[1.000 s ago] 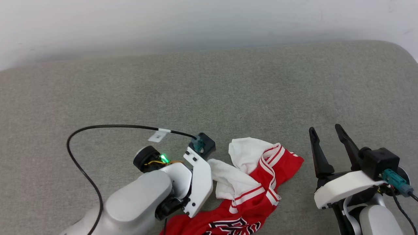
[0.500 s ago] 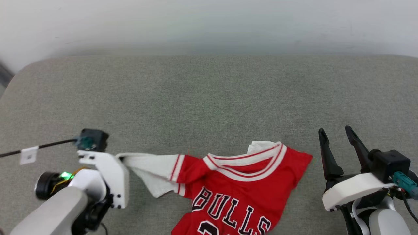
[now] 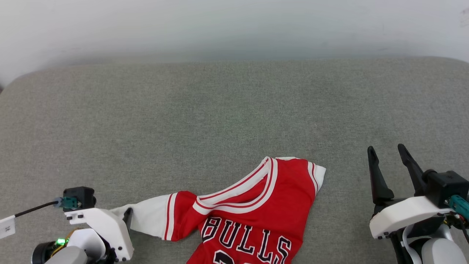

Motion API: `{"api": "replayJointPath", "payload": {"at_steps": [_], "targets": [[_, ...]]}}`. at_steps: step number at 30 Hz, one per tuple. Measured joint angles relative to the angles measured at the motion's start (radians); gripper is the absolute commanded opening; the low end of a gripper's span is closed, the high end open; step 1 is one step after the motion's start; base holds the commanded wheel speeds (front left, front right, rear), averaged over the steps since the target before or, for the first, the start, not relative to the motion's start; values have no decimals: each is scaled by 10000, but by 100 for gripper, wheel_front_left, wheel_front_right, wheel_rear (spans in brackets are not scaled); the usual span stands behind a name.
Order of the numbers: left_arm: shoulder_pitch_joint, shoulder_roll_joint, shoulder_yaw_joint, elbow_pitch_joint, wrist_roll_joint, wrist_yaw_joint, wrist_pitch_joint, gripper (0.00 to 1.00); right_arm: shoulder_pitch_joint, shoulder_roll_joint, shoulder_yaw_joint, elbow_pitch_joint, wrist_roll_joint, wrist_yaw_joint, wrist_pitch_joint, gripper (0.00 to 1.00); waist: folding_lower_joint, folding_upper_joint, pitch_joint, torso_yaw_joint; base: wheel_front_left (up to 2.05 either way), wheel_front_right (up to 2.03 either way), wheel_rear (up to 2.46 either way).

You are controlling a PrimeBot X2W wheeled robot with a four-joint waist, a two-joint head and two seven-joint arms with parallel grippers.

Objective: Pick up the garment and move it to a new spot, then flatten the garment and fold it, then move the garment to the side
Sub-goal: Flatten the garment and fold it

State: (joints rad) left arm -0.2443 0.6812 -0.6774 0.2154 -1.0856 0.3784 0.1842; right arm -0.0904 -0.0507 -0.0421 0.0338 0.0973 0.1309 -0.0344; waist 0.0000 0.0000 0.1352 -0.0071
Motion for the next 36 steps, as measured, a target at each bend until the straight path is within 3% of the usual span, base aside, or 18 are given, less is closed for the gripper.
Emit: {"api": "replayJointPath", "payload": {"at_steps": [12,21,27,36], "targets": [[-521,-685,268,-621,1801,71,-3643,100,458,2,-213,-67,17,0,255,100,0,0,-700,9,0,0,0],[-181,-1499,514,-1400,3154,263,-4441,100,749,0,-477,125,270,0,928,100,0,0,-1188,101,0,0,0],[512,-1868,886,-1931,3797,245,-4458,100,793,-159,-963,646,786,0,2573,100,-1,0,-1369,421,0,0,0],[477,-2326,945,-2038,4447,-182,-4472,100,291,-895,-445,1275,1701,0,5670,100,-1,0,-1045,1402,0,0,0]]}}
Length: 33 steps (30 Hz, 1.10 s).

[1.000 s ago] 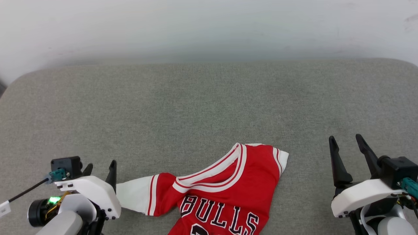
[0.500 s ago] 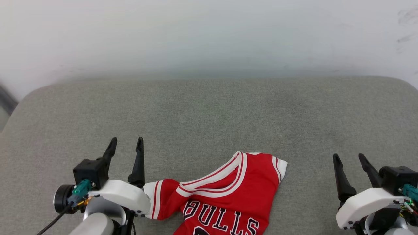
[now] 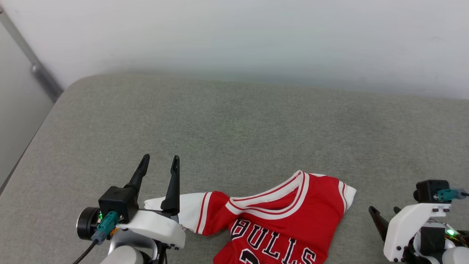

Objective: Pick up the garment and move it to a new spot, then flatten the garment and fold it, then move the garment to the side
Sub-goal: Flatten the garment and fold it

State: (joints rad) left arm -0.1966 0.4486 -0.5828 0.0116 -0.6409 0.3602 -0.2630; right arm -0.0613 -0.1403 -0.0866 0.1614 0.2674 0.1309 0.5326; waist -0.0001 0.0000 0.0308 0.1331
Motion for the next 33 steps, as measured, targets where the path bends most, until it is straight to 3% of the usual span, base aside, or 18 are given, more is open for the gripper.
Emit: {"api": "replayJointPath", "payload": {"at_steps": [7,13,14,16,17,26,33], "targets": [[-270,-495,86,174,405,-397,0,100,-990,-336,688,945,516,0,1039,100,0,0,637,757,0,0,0],[-399,-805,228,407,692,-702,0,100,-1567,-410,965,1941,746,-2,1200,98,0,0,1111,1242,0,0,0],[-400,-838,265,449,742,-731,0,100,-1616,-418,991,2044,834,-4,1210,58,0,0,1156,1292,0,0,0],[-399,-869,353,527,788,-800,0,100,-1690,-460,1081,2163,1030,-12,1216,3,0,0,1207,1335,0,0,0],[-393,-878,384,560,830,-823,0,100,-1714,-464,1139,2190,1145,-17,1198,0,0,0,1204,1319,0,0,0],[-337,-924,485,790,943,-1064,0,100,-1959,-1030,1555,1384,848,6,378,0,1,0,982,693,0,0,0],[-328,-825,470,825,938,-1135,59,100,-1905,-1685,493,-65,171,4,487,0,1,0,891,-29,0,0,0]]}}
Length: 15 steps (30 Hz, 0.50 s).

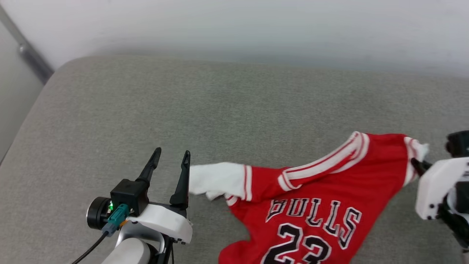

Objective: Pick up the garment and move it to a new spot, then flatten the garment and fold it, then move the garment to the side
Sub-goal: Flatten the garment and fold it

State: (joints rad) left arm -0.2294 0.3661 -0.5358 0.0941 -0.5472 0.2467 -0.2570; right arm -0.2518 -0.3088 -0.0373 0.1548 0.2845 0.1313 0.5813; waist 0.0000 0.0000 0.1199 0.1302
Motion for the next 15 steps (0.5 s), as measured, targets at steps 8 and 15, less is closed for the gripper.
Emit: {"api": "replayJointPath", "payload": {"at_steps": [8,15], "targets": [[-31,13,-107,15,-13,-2,178,100,1314,757,-1384,786,-188,-2,-65,0,0,0,115,-446,0,0,0],[-59,56,-146,33,-35,-4,280,100,1287,1340,-1628,1942,-111,-4,-1839,100,0,0,132,-558,0,0,0]]}}
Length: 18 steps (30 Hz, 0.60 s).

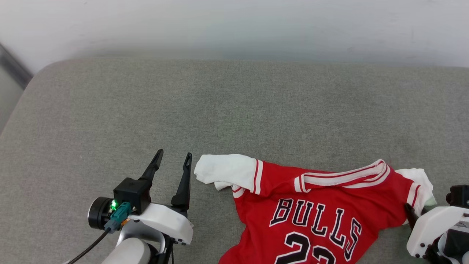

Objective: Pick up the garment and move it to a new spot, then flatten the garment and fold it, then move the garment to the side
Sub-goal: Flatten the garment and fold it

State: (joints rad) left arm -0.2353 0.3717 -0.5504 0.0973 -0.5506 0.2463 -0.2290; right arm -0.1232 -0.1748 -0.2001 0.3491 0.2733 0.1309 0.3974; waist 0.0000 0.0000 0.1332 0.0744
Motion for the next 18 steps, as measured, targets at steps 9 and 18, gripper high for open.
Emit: {"api": "replayJointPath", "payload": {"at_steps": [9,18], "targets": [[382,176,167,94,-284,136,67,100,439,146,-251,-543,-635,0,-2863,100,0,0,-547,-80,0,0,0],[619,447,236,268,-614,167,568,100,665,343,660,-1847,-1127,2,-4435,100,0,0,-997,-161,0,0,0]]}}
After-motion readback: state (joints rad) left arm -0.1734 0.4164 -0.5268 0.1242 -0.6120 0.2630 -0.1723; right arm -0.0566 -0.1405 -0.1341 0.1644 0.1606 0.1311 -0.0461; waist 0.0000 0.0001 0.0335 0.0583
